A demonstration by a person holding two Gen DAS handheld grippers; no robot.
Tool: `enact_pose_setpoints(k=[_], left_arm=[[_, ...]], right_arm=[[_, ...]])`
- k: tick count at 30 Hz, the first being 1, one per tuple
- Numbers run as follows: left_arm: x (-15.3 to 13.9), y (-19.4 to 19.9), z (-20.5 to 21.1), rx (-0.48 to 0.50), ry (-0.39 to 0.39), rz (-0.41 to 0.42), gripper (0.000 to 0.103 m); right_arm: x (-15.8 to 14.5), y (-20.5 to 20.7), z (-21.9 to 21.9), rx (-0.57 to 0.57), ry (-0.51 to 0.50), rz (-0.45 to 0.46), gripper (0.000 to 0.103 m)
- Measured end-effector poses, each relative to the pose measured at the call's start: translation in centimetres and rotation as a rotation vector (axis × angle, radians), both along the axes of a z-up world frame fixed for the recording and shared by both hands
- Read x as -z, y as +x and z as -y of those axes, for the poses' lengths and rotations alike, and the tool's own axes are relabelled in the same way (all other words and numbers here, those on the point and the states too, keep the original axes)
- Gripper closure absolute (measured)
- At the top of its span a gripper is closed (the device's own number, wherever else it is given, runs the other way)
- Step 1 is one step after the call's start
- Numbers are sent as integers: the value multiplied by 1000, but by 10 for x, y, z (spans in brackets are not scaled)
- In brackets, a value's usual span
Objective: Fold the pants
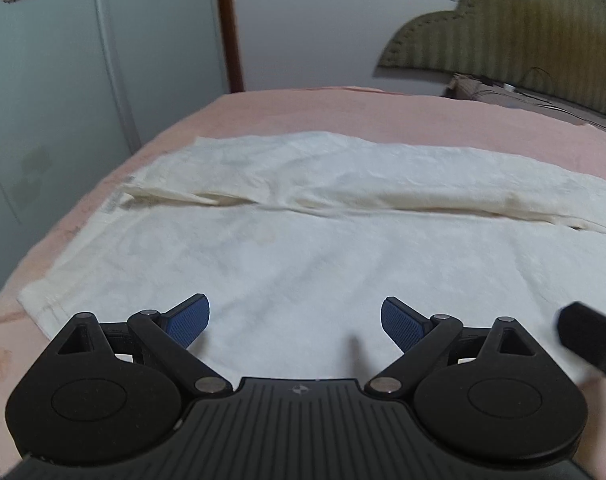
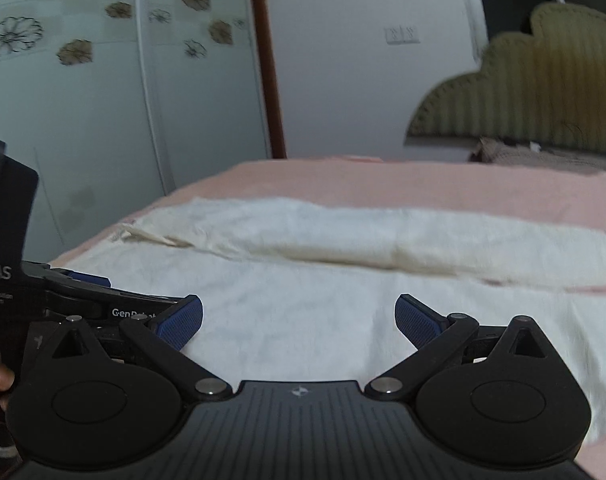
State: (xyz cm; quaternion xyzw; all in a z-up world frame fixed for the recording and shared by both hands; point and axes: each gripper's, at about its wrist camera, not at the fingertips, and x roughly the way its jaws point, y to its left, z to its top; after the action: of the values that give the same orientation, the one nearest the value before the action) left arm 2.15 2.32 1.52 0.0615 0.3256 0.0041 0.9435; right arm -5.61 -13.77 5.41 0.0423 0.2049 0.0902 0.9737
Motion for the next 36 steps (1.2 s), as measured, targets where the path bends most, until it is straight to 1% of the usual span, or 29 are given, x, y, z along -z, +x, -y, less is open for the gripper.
enact_pose_setpoints(k=[3, 7, 10, 12, 13, 16, 20, 23, 25, 28, 30, 32, 33, 34, 35, 36], left_arm=[[-1, 17, -15, -82, 14, 10, 8], [3, 41, -37, -156, 1, -15, 8], [10, 55, -49, -209, 3, -19, 8], [16, 60, -53, -235, 8, -9, 8], [19, 62, -54, -241, 13, 0, 8], [28, 67, -51, -240, 47, 19, 8], [43, 69, -43, -224, 105, 52, 7], [47, 69, -39, -215, 117, 63, 6], [49, 70, -36, -195, 113, 57, 3], [52, 73, -33, -186, 130, 57, 2], [53, 73, -33, -183, 135, 59, 2], [53, 74, -34, -180, 129, 58, 2], [53, 74, -34, -180, 125, 57, 2], [53, 74, -35, -180, 121, 56, 2], [53, 74, -35, -180, 119, 56, 2], [53, 74, -35, -180, 118, 56, 2]], right_arm=[[-1, 22, -1, -6, -59, 1, 0], [3, 51, -5, -38, -138, 29, 0], [8, 72, -14, -119, -251, 116, 0], [9, 94, -20, -178, -317, 103, 0], [9, 106, -22, -216, -327, 91, 0], [5, 147, -24, -281, -309, 50, 0], [2, 212, -26, -285, -279, -17, 0], [7, 261, -22, -343, -205, -73, 0], [13, 293, -22, -345, -167, -118, 1], [20, 335, -25, -353, -126, -165, 1], [24, 359, -29, -362, -119, -186, 8], [28, 380, -32, -372, -115, -208, 21], [30, 392, -33, -383, -111, -222, 25], [33, 403, -34, -394, -103, -238, 33], [36, 412, -34, -407, -88, -258, 39], [40, 421, -36, -427, -68, -284, 41]])
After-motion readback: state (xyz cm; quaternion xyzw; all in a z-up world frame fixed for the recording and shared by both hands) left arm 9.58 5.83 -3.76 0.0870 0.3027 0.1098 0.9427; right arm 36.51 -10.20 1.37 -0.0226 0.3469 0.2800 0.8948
